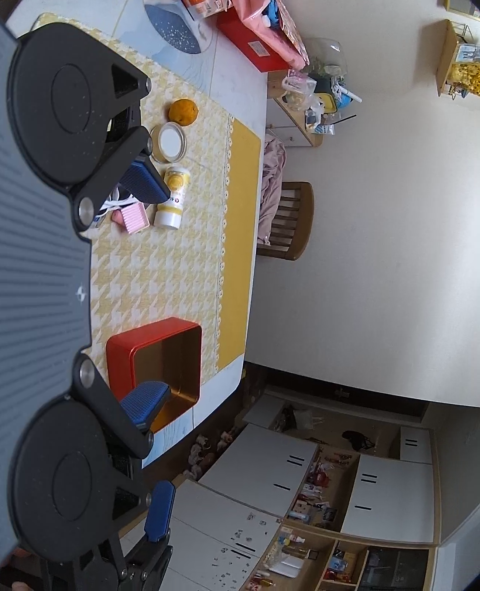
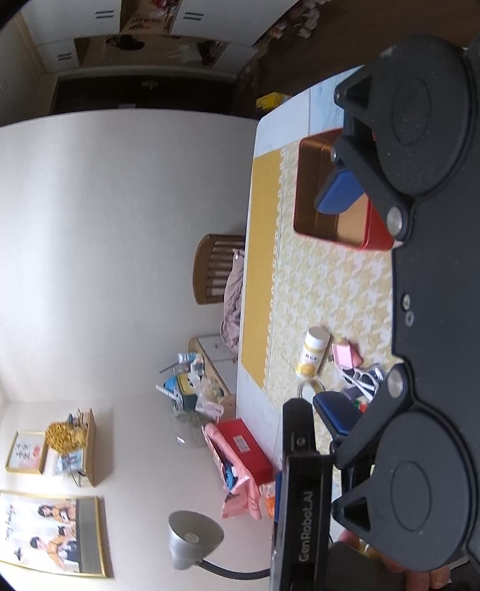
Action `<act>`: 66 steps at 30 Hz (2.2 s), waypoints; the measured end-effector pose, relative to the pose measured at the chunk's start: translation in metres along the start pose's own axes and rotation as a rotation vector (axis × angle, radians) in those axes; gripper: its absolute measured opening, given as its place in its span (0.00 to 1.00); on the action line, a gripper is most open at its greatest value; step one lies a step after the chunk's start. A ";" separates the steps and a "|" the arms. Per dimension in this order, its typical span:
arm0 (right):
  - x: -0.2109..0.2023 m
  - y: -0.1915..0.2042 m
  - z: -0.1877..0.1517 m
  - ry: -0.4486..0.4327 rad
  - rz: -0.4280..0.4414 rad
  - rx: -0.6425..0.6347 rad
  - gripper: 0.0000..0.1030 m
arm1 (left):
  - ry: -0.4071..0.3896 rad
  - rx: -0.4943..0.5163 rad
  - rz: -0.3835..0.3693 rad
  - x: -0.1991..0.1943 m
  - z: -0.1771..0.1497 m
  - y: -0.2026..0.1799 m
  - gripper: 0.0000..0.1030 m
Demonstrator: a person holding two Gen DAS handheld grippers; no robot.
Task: Organize rigid objects
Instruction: 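Move both tools toward the scattered objects on the cloth, then grasp the orange with the left tool while the right tool grasps the white sunglasses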
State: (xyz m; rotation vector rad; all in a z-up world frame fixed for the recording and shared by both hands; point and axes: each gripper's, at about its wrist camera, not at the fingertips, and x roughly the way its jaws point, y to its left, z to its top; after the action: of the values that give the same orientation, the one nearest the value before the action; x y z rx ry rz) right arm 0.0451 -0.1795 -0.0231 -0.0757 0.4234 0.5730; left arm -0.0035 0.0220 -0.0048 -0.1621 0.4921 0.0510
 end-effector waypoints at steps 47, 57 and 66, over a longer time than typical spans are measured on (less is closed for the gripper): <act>0.249 0.105 -0.029 0.454 -0.049 -0.022 0.97 | 0.202 0.093 0.158 0.244 0.005 0.290 0.99; 0.276 0.113 -0.037 0.518 -0.048 -0.059 0.94 | 0.238 0.080 0.142 0.267 -0.001 0.298 0.89; 0.288 0.118 -0.040 0.549 -0.027 -0.040 0.45 | 0.276 0.008 0.103 0.273 -0.003 0.311 0.71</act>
State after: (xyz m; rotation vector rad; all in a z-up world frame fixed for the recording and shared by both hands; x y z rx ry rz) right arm 0.1846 0.0596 -0.1715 -0.2802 0.9430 0.5304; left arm 0.2086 0.3313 -0.1811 -0.1360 0.7756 0.1282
